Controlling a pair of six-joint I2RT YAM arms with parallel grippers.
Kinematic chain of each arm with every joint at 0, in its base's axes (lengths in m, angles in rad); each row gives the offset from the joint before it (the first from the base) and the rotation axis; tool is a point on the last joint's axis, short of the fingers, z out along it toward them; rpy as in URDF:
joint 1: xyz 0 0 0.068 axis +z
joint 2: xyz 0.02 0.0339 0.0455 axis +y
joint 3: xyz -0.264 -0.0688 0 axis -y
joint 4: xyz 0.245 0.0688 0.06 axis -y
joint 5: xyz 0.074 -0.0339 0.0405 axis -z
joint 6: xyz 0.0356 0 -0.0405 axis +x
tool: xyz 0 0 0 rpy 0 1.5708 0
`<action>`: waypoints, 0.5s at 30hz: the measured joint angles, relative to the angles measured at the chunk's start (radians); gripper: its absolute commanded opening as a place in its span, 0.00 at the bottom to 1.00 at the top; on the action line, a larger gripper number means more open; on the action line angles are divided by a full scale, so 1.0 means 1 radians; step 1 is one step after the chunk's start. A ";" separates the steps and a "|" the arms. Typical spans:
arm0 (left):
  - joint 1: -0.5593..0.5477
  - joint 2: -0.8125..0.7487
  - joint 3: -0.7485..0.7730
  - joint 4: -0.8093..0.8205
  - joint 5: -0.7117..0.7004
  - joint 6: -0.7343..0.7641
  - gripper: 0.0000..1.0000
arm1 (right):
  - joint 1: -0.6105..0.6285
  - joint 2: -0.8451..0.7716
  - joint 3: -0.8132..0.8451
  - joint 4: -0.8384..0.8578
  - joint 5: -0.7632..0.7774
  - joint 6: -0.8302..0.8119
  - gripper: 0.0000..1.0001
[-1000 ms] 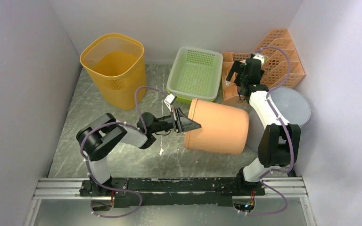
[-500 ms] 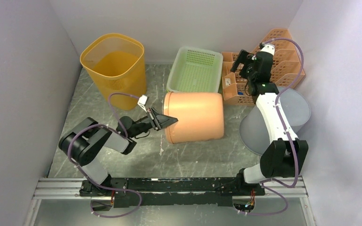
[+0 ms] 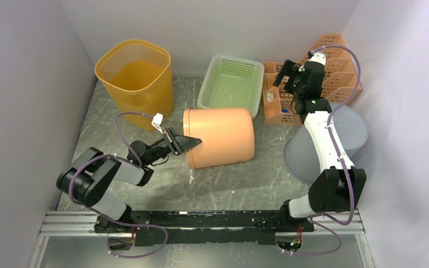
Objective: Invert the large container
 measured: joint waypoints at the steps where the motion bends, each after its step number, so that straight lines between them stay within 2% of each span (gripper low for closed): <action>1: -0.008 -0.015 0.004 -0.001 -0.003 -0.010 0.07 | 0.000 0.000 0.000 0.000 0.000 0.000 1.00; 6: -0.096 -0.026 0.093 -0.023 -0.055 -0.068 0.07 | 0.000 0.000 0.000 0.000 0.005 0.001 1.00; 11: -0.224 0.050 0.288 -0.021 -0.089 -0.096 0.07 | 0.000 0.008 0.004 0.000 0.022 0.000 1.00; 15: -0.270 0.145 0.356 -0.014 -0.102 -0.118 0.07 | 0.000 0.008 0.004 0.000 0.033 -0.001 1.00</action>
